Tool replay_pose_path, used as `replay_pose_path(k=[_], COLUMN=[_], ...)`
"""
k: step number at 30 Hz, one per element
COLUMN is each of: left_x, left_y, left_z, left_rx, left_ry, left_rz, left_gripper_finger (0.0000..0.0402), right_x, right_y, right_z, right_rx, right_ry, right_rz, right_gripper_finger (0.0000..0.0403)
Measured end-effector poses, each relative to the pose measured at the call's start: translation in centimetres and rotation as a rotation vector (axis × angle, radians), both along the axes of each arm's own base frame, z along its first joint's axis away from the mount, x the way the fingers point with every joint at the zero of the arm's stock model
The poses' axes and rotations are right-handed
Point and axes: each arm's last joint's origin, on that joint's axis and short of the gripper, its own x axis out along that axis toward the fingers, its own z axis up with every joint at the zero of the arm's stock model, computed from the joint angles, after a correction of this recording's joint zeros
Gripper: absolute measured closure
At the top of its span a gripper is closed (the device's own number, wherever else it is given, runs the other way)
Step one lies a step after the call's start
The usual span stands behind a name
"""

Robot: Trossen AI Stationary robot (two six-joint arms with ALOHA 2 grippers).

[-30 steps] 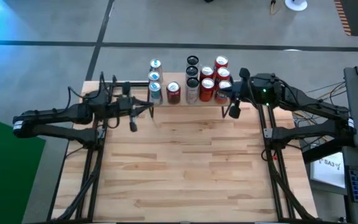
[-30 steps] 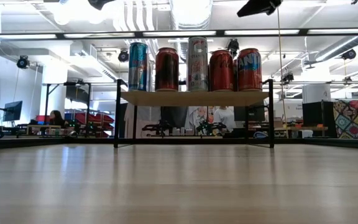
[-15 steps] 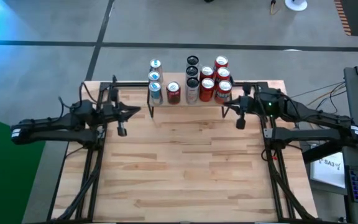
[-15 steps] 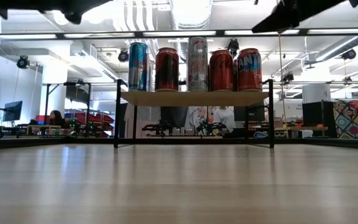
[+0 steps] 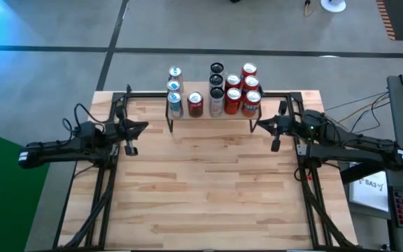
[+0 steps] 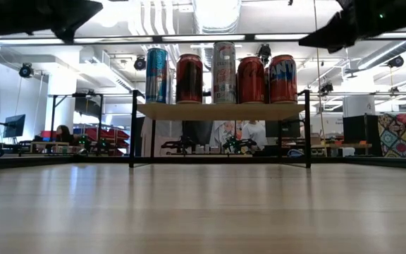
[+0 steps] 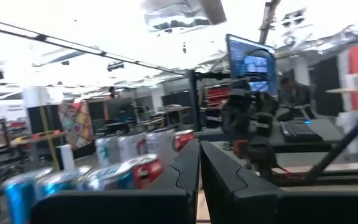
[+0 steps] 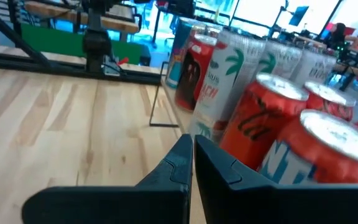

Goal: Place canned beverage on shelf
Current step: Return to Home position

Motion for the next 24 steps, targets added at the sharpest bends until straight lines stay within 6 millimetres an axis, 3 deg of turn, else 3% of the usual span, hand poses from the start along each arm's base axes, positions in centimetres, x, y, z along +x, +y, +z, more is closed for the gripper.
replay_pose_path(k=[9,15,24], left_x=[-1.1,-1.1,-1.0], left_y=[0.0,-0.1,-0.1], left_z=[-1.8,-3.6,-4.5], left_rx=[-0.071,-0.118,-0.184], left_ry=[-0.074,-0.063,-0.081], left_rz=[0.023,-0.022,-0.047], left_gripper_finger=[0.0402,0.0402,0.0402], right_x=[-2.8,-3.6,-5.1], right_y=[1.0,1.6,2.0], right_z=[-1.8,-3.3,-4.8], right_rx=[-0.036,-0.074,-0.119], right_ry=[-0.170,-0.348,-0.434], right_rz=[0.056,0.156,0.158], right_gripper_finger=[0.0394,0.0394,0.0394])
